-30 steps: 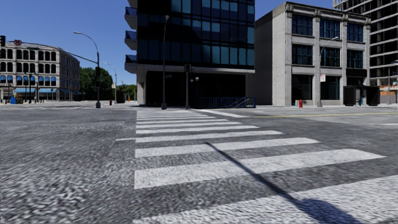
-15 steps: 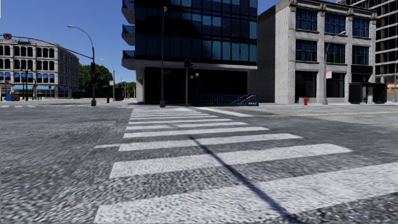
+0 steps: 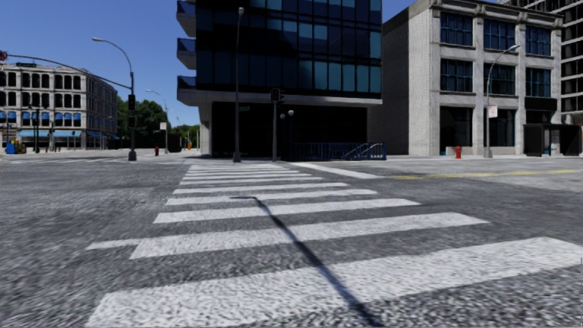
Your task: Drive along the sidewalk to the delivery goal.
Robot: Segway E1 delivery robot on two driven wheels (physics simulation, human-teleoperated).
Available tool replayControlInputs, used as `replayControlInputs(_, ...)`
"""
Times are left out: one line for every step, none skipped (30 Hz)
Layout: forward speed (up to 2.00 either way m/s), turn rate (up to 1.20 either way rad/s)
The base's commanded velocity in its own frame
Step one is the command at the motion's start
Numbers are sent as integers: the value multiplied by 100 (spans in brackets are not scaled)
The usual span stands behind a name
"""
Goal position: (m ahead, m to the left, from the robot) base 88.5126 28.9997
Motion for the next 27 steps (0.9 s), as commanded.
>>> replayControlInputs(200,38)
replayControlInputs(200,39)
replayControlInputs(200,39)
replayControlInputs(200,39)
replayControlInputs(200,39)
replayControlInputs(200,39)
replayControlInputs(200,39)
replayControlInputs(200,39)
replayControlInputs(200,39)
replayControlInputs(200,39)
replayControlInputs(200,39)
replayControlInputs(200,39)
replayControlInputs(200,39)
replayControlInputs(200,39)
replayControlInputs(200,39)
replayControlInputs(200,39)
replayControlInputs(200,39)
replayControlInputs(200,39)
replayControlInputs(200,39)
replayControlInputs(200,39)
replayControlInputs(200,39)
replayControlInputs(200,39)
replayControlInputs(200,39)
replayControlInputs(200,39)
replayControlInputs(200,39)
replayControlInputs(200,39)
replayControlInputs(200,39)
